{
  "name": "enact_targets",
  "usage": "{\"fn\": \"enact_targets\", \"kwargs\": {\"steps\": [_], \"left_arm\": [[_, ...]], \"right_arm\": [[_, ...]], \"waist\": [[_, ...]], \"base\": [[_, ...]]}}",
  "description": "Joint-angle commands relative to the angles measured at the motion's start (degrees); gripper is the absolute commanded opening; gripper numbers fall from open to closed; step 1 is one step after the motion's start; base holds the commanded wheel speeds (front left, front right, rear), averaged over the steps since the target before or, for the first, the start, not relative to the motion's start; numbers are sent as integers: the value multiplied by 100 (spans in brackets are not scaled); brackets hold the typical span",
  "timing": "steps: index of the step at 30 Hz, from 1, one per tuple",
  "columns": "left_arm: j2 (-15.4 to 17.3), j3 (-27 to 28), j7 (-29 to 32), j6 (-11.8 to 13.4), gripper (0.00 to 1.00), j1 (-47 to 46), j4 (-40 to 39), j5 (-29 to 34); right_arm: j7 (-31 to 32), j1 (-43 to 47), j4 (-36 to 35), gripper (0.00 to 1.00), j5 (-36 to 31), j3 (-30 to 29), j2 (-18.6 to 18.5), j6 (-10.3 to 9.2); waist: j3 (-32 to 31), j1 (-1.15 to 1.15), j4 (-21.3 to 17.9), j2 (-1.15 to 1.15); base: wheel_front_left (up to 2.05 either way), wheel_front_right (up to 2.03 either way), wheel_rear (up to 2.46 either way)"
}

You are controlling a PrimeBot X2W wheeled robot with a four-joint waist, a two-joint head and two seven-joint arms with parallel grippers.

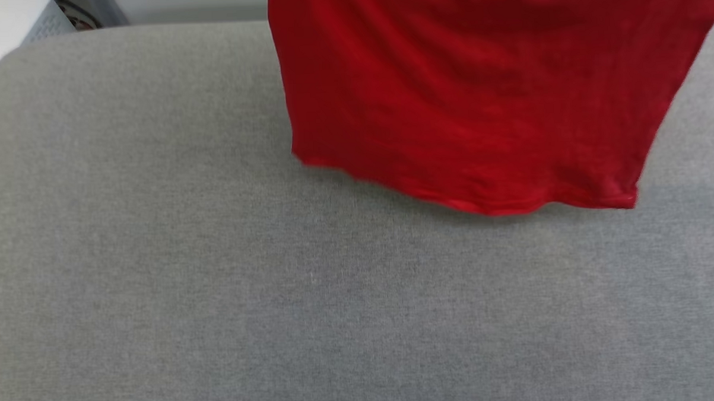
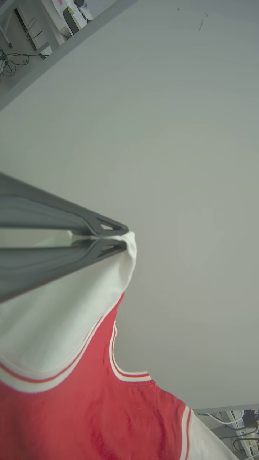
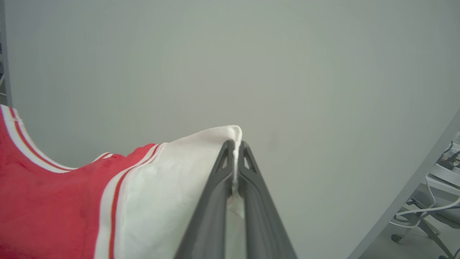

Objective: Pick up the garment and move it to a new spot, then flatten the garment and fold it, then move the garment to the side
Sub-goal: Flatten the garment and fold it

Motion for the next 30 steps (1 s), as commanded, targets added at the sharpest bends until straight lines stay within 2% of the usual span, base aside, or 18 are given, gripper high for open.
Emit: {"fn": "enact_targets", "kwargs": {"steps": [1,9,18,22,24,30], "left_arm": [[-86,37,0,-74,0,-268,206,109],[-612,66,-439,-355,0,-1324,1576,550],[-966,87,-966,-535,0,-1892,2636,710],[-1053,-12,-1147,-634,0,-1705,2944,671],[-1068,-127,-1390,-711,0,-1282,3130,581],[-945,-300,-1701,-767,0,-401,3159,395]], "right_arm": [[-22,-360,204,0,-116,116,43,-4],[-616,-2122,1465,0,-509,752,299,-4],[-1331,-3276,2622,0,-565,1287,571,-4],[-1614,-3311,3023,0,-418,1571,650,-4],[-1998,-3017,3311,0,-72,1807,662,-4],[-2483,-2201,3352,0,501,2233,614,-4]], "waist": [[650,0,8,0],[1250,0,26,0],[1530,0,4,0],[1486,0,13,0],[1345,0,29,0],[1009,0,9,0]], "base": [[0,0,0],[0,0,0],[0,0,0],[0,0,0],[0,0,0],[0,0,0]]}}
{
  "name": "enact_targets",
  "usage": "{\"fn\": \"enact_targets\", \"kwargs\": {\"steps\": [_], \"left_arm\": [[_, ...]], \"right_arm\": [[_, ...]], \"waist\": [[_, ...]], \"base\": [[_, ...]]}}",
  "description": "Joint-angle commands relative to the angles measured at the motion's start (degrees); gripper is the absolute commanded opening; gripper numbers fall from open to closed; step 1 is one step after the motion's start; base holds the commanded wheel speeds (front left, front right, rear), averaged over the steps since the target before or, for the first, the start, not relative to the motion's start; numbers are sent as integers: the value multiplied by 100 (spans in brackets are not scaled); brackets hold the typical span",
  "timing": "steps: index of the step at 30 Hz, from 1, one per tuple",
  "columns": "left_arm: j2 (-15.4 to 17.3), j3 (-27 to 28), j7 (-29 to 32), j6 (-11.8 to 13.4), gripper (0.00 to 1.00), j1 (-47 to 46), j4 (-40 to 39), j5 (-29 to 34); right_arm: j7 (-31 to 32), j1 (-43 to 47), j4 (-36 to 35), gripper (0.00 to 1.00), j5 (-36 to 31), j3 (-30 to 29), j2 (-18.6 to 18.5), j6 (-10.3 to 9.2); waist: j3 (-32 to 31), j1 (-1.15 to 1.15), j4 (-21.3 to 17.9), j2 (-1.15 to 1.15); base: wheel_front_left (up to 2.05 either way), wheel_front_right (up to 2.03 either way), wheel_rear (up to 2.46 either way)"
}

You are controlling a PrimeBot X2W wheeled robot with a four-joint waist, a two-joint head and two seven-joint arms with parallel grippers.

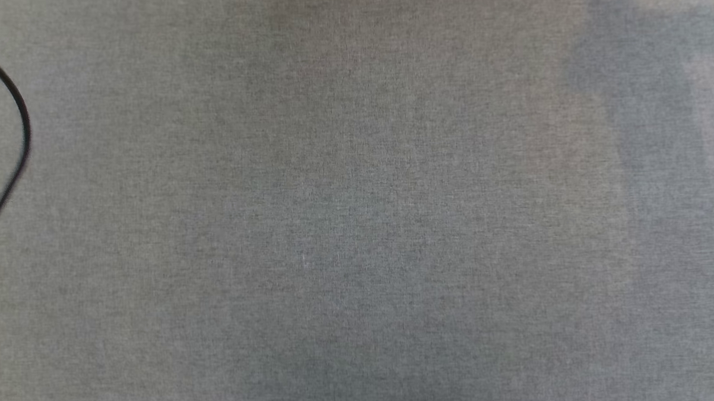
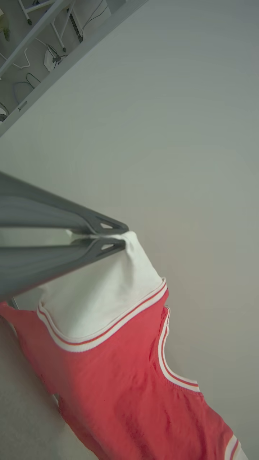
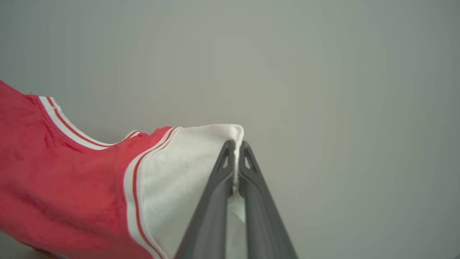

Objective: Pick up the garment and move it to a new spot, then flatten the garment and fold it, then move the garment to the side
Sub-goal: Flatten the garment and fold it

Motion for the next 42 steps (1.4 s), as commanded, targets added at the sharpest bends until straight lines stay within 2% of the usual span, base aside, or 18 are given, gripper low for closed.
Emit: {"fn": "enact_targets", "kwargs": {"steps": [1,7,13,17,24,27,37,42], "left_arm": [[74,-45,-83,-21,0,303,-36,-90],[342,-169,-347,61,0,1783,-461,-378],[604,-358,-480,559,0,3572,-1105,-603],[747,-422,-526,968,0,4750,-1613,-839],[914,-321,-569,1642,0,6459,-2353,-1246],[957,-285,-575,1871,0,6979,-2475,-1223],[847,562,-579,2143,0,8599,-2728,-1210],[790,758,-579,2160,0,9110,-2843,-1100]], "right_arm": [[-107,268,-46,0,119,104,-21,-4],[-398,1546,-357,0,599,682,-42,-4],[-590,3025,-741,0,933,1104,-177,-4],[-673,4050,-962,0,1167,1145,-303,-4],[-763,5721,-1219,0,1362,947,-502,-4],[-772,6295,-1238,0,1368,830,-575,-4],[-788,8044,-1315,0,1457,93,-609,-4],[-727,8757,-1462,0,1382,-317,-649,-4]], "waist": [[-212,-1,-19,0],[-666,-1,-86,0],[-1177,-1,-115,0],[-1496,-1,-139,0],[-1917,-1,-169,0],[-2039,-1,-180,0],[-2419,-1,-171,0],[-2436,-1,-105,0]], "base": [[0,0,0],[0,0,0],[0,0,0],[0,0,0],[0,0,0],[0,0,0],[0,0,0],[0,0,0]]}}
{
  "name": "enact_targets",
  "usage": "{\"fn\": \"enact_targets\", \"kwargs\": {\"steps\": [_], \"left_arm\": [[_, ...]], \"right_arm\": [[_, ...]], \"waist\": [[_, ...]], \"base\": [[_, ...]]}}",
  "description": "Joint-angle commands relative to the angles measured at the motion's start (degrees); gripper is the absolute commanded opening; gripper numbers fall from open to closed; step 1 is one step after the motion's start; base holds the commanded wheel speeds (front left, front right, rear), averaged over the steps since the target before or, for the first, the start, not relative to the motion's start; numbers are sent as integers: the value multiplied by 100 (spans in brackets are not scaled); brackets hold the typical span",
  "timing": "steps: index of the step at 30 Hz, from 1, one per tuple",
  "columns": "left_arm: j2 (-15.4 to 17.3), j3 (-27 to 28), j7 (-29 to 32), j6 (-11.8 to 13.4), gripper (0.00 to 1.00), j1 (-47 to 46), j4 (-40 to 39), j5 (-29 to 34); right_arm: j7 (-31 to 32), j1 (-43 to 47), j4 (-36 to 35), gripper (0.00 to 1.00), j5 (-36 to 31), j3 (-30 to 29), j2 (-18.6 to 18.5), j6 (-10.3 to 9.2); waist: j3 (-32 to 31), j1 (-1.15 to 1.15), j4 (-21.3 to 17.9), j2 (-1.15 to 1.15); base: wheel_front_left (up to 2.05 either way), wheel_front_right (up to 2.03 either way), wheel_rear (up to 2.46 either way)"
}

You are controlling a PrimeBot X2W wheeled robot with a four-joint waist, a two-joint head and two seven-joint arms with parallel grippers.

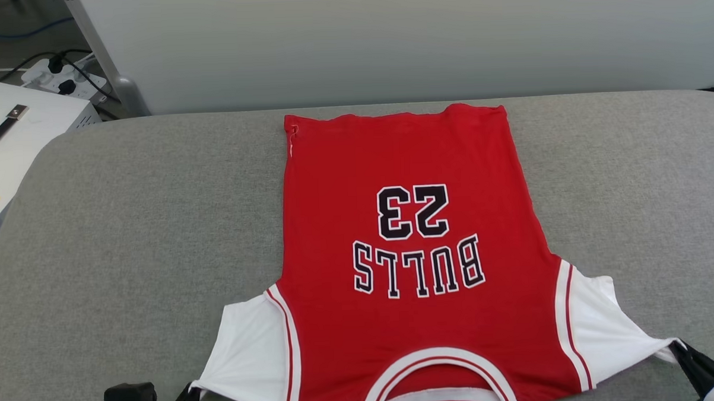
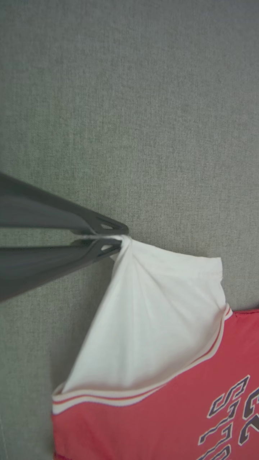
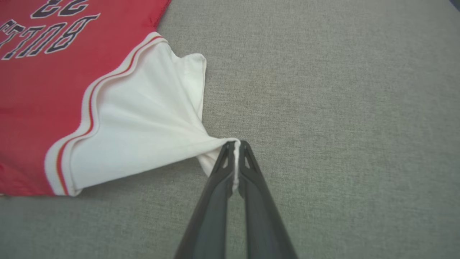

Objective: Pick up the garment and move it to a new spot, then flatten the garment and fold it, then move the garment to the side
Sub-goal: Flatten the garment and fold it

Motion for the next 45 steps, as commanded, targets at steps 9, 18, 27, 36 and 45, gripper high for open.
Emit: {"fn": "enact_targets", "kwargs": {"steps": [9,18,27,36,45], "left_arm": [[-145,237,-32,-13,0,215,-77,367],[-348,277,-32,118,0,-85,-411,766],[-279,314,5,448,0,-488,-1191,1202],[-531,207,22,553,0,-1096,-1636,1621],[-862,254,-13,441,0,-1594,-1690,1931]], "right_arm": [[749,667,-475,41,-272,-548,95,-11],[1384,460,-1353,100,-715,-1612,-254,-11],[1992,-749,-2498,100,-980,-3079,-411,-11],[4601,-3196,-2319,100,-744,-2824,-331,-11],[7396,-5276,-1059,100,-1255,-2327,-70,-11]], "waist": [[102,1,90,0],[342,1,222,0],[1055,1,605,0],[2127,1,1145,0],[2962,1,1638,0]], "base": [[0,0,0],[0,0,0],[0,0,0],[0,0,0],[0,0,0]]}}
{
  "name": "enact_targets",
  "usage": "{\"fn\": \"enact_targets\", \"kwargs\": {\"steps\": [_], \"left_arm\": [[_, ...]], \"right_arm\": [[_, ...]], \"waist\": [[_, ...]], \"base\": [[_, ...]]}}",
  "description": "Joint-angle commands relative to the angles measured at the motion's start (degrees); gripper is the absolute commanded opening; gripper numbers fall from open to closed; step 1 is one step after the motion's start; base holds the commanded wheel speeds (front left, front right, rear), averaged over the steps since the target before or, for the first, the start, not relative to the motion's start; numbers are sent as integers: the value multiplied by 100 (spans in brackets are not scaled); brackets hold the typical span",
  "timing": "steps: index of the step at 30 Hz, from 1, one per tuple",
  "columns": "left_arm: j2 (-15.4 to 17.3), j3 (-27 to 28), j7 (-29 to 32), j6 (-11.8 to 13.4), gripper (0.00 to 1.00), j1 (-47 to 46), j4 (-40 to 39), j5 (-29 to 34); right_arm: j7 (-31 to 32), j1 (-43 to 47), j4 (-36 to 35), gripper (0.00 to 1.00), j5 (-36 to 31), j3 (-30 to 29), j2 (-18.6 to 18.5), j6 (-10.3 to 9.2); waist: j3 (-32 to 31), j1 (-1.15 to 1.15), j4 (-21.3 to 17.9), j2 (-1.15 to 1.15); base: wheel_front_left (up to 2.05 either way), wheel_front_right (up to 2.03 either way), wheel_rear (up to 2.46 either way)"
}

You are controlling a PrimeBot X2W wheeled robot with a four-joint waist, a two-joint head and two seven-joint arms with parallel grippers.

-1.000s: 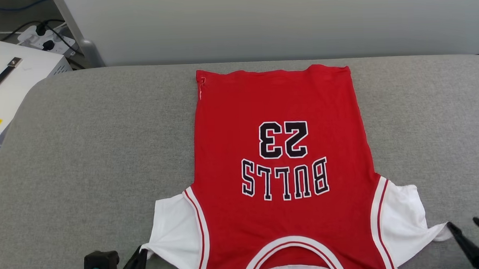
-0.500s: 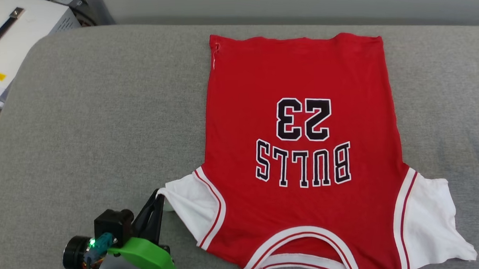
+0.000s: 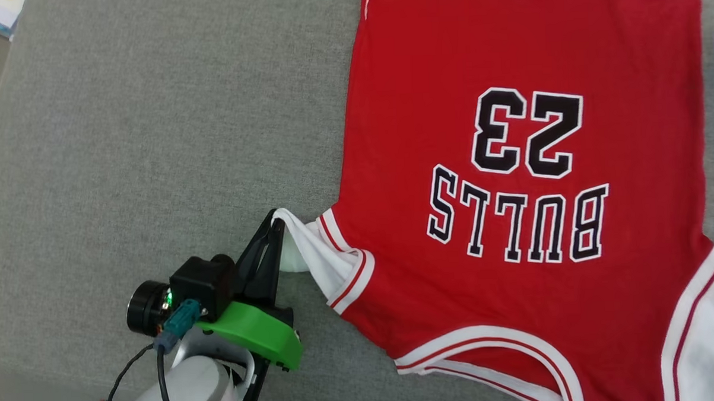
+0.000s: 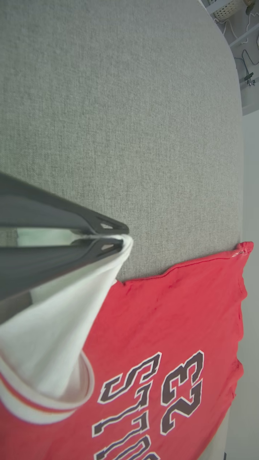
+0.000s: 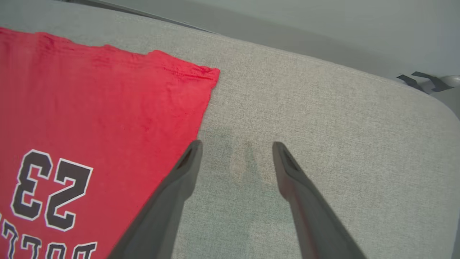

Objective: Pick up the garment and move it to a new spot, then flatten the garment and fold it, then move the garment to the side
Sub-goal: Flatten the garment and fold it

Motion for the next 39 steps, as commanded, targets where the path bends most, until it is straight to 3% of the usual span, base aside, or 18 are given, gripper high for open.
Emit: {"fn": "enact_targets", "kwargs": {"steps": [1,9,18,19,27,33,39], "left_arm": [[-65,22,-24,-64,0,-149,0,133],[-372,52,-37,-213,0,-364,-74,400],[-590,225,-39,-442,0,-344,105,559],[-611,252,-39,-470,0,-323,136,573],[-668,481,-40,-646,0,-80,383,653],[-585,681,-40,-688,0,299,517,651],[-419,837,-40,-651,0,737,606,565]], "right_arm": [[214,-234,157,100,-171,38,105,-4],[371,-845,892,100,-911,-24,437,-4],[592,-197,1367,100,-894,141,348,-4],[553,-153,1306,0,-852,190,317,-4],[-185,-360,1072,0,-689,277,210,-4],[-949,-163,995,0,-375,760,118,-4],[-1469,557,562,0,201,1568,-543,-4]], "waist": [[667,0,556,0],[1160,0,841,0],[1115,0,865,0],[1082,0,849,0],[577,0,634,0],[-116,0,337,0],[-779,0,16,0]], "base": [[0,0,0],[0,0,0],[0,0,0],[0,0,0],[0,0,0],[0,0,0],[0,0,0]]}}
